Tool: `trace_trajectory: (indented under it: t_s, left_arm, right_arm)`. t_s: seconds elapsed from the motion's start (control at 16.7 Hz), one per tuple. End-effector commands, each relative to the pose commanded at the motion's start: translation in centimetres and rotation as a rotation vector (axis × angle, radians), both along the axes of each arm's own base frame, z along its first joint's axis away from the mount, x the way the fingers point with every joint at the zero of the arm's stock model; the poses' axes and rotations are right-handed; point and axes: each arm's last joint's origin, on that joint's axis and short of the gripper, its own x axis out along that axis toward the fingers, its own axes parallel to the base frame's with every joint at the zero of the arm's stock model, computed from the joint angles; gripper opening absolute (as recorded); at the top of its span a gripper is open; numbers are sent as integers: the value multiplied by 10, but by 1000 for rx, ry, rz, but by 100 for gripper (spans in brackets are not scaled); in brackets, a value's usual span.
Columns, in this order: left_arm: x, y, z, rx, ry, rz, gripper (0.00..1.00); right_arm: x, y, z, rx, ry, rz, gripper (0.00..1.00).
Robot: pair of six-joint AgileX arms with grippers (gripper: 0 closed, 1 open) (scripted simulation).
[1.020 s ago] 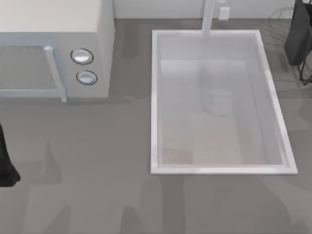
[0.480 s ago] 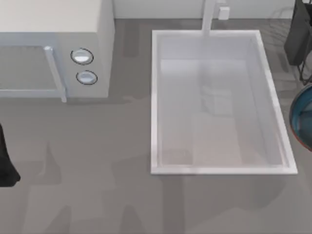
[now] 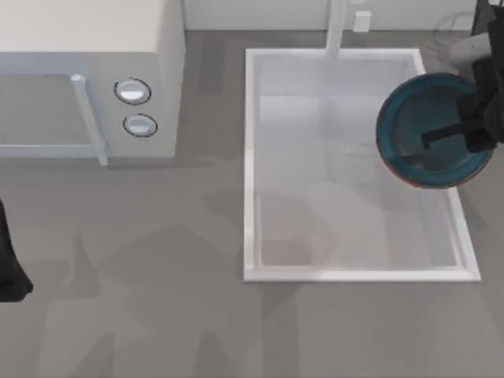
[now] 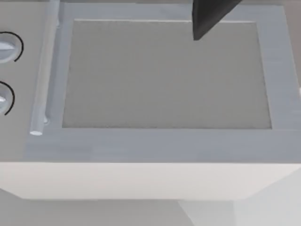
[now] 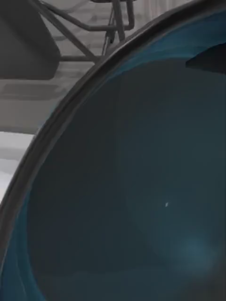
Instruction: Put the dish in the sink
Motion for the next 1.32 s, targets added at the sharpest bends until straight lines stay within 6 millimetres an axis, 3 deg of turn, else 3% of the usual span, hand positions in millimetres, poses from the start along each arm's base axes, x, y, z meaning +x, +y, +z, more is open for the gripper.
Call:
trace_trajectory:
  t_s: [0.24,0.54,0.84,1.32]
  left_arm:
    - [0,0,0,0,0,0,100]
    - [0,0,0,0,0,0,100]
    - [0,0,0,0,0,0,100]
    - [0,0,0,0,0,0,100]
  right_arm:
    - [-3,45,-11,57,-325,33,0]
    - [-29,82,-4,207,-659,33,0]
    - [-50,95,4,309,-805,20,0]
    - [-49,96,0,313,-809,17,0]
